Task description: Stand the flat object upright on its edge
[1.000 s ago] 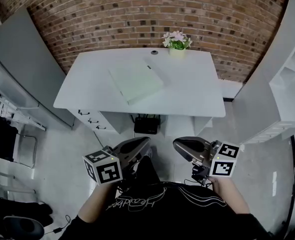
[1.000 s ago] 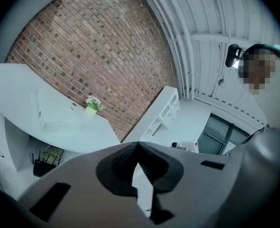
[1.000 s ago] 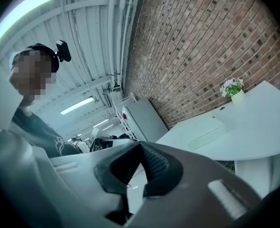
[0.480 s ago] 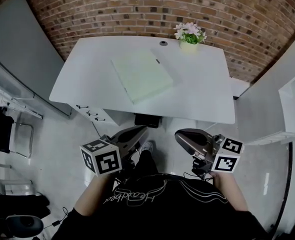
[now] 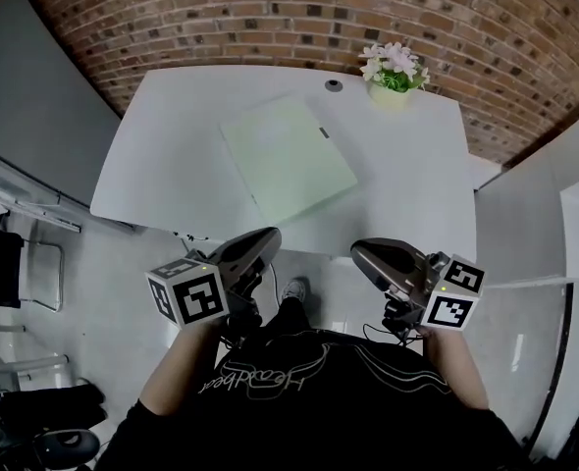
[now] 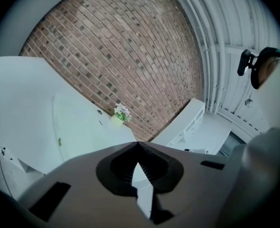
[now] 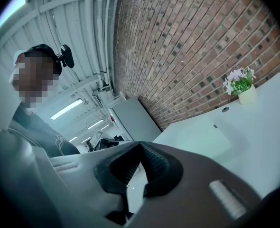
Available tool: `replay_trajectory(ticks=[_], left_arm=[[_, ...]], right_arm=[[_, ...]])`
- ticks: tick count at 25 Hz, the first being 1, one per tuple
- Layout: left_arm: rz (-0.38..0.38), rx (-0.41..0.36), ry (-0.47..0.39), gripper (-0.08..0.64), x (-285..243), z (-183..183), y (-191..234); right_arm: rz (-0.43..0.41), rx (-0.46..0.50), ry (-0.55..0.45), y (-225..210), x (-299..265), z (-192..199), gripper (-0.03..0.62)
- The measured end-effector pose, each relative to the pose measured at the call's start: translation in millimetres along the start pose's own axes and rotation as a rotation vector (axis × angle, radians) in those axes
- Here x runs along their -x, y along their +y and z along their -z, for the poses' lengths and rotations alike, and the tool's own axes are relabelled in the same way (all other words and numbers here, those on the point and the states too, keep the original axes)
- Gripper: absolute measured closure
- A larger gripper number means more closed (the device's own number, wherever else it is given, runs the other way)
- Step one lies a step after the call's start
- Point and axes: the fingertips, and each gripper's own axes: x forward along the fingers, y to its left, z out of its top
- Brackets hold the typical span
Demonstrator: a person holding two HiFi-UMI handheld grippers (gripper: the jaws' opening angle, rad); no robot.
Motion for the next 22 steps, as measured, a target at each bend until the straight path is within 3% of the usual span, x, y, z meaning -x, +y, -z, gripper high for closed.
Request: replay_trajectory(ticks=[10, 17, 22], left_arm=[[-0.088, 0.05, 0.014, 0.557, -24.7, -55.6, 83.6], [-0.209, 0.047, -0.005, 0.553, -32.4, -87.4, 145.3], [-0.282, 0.072, 0.001, 0.509, -39.0, -100.5, 179.8]], right_arm=[[0.113, -0.011, 0.039, -78.8, -57.9, -24.6, 0.584], [0.148, -0.036, 0.046, -124.1, -87.7, -41.2, 0.563], [0.203, -0.052, 0.066, -162.4, -96.5, -45.7, 0.545]])
